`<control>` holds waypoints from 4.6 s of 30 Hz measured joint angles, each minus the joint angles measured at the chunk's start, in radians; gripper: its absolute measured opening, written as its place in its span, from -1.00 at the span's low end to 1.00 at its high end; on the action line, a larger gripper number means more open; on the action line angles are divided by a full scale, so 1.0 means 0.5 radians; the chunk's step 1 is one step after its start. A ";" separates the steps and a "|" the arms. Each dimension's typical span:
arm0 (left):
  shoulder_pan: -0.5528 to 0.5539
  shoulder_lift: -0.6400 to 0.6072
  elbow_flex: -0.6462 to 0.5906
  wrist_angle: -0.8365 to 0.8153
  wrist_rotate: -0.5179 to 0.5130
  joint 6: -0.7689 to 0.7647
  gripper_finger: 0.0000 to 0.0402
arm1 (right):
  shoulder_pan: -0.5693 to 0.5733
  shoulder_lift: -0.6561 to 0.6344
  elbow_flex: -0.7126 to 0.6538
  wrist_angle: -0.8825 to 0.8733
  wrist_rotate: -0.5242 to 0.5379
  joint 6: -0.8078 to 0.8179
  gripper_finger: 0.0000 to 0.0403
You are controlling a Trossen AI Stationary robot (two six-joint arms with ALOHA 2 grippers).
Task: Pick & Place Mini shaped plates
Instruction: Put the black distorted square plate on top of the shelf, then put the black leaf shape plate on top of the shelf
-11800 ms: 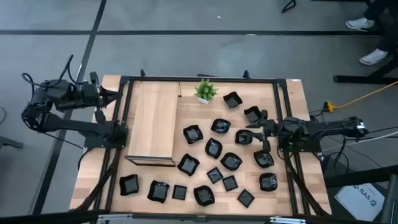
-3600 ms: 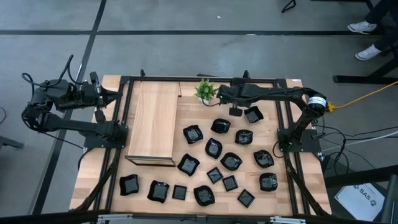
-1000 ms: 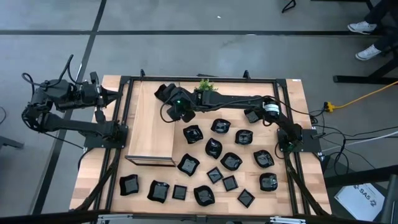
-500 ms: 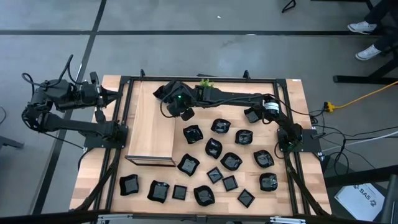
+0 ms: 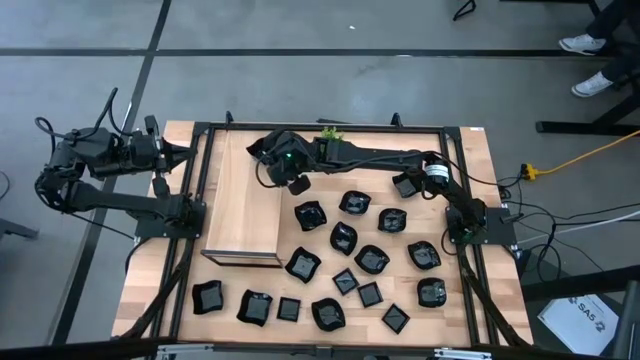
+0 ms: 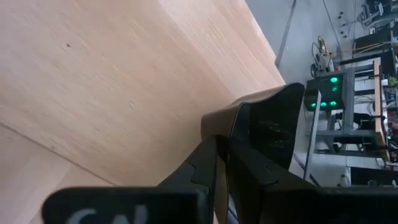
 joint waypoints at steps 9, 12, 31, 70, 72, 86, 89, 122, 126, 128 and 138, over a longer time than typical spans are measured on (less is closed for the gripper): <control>0.000 0.000 0.000 0.000 0.000 0.000 -0.98 | 0.000 0.000 0.000 0.052 -0.055 0.115 -0.81; 0.001 0.000 0.000 0.000 0.001 0.001 -0.98 | 0.000 0.000 0.000 0.054 -0.065 0.129 -0.81; 0.000 0.000 0.000 0.000 0.001 0.000 -0.98 | 0.000 0.000 0.000 0.037 -0.063 0.169 -0.81; 0.000 0.000 0.000 -0.001 0.001 0.000 -0.98 | 0.388 -0.226 -0.002 -1.039 0.214 0.986 0.21; 0.000 0.001 0.000 -0.001 0.000 0.001 -0.98 | 0.396 -0.262 -0.002 -1.111 0.216 1.055 0.21; 0.000 0.001 0.000 0.000 0.001 0.000 -0.98 | 0.497 -0.492 -0.107 -1.575 0.201 1.604 0.21; 0.000 0.001 0.000 0.000 0.000 0.000 -0.98 | 0.514 -0.565 -0.297 -1.530 0.215 1.670 0.21; 0.000 0.001 0.000 0.000 0.000 0.001 -0.98 | 0.711 -1.143 -2.342 0.083 0.690 2.582 0.21; 0.001 0.000 0.000 0.000 0.000 0.000 -0.98 | 0.710 -1.142 -2.425 0.195 0.691 2.587 0.21; 0.000 0.000 0.000 0.000 0.000 0.000 -0.98 | 0.710 -1.142 -2.443 0.219 0.694 2.581 0.21; 0.000 0.000 0.000 0.000 0.000 0.001 -0.98 | 0.656 -1.116 -2.506 0.252 0.743 2.567 0.21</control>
